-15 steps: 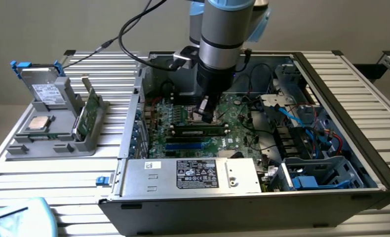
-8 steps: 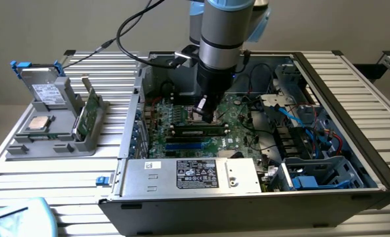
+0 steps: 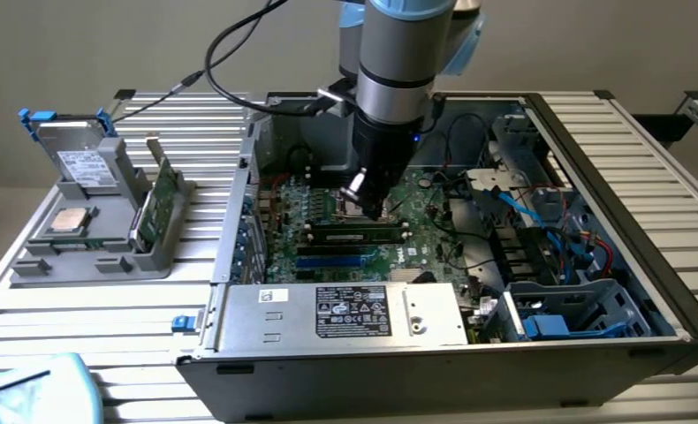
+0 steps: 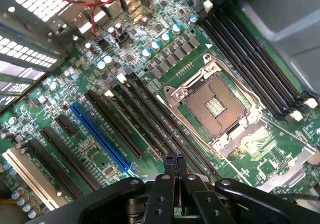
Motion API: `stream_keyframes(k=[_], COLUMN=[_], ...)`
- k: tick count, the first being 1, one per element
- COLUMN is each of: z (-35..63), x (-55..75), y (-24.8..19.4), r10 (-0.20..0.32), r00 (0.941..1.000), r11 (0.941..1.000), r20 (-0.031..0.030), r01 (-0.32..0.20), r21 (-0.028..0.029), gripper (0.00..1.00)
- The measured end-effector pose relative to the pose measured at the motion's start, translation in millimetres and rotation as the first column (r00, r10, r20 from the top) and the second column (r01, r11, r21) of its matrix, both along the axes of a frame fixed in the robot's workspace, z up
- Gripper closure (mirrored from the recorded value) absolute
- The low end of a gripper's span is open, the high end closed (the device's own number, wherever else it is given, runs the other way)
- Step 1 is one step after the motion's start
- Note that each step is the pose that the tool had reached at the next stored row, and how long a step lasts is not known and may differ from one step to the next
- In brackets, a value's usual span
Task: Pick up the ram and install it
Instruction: 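Press down the ram until it locks into place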
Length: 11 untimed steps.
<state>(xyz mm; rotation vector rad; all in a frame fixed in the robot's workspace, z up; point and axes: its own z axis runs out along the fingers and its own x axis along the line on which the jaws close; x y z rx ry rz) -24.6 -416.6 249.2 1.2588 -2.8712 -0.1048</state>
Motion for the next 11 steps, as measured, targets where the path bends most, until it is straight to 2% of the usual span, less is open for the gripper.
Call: stream_keyframes(k=[6, 8, 11], z=[-0.1, -0.2, -0.5], x=[0.0, -0.1, 0.0], y=[0.0, 0.0, -0.1], r10=[-0.093, -0.120, -0.160], r00=[0.9957, 0.9928, 0.9870], r11=[0.9957, 0.9928, 0.9872], r20=[-0.0032, -0.0073, -0.0177], r01=[0.093, 0.120, 0.160], r21=[-0.0002, -0.0007, -0.0024], gripper=[0.89, 0.89, 0.89])
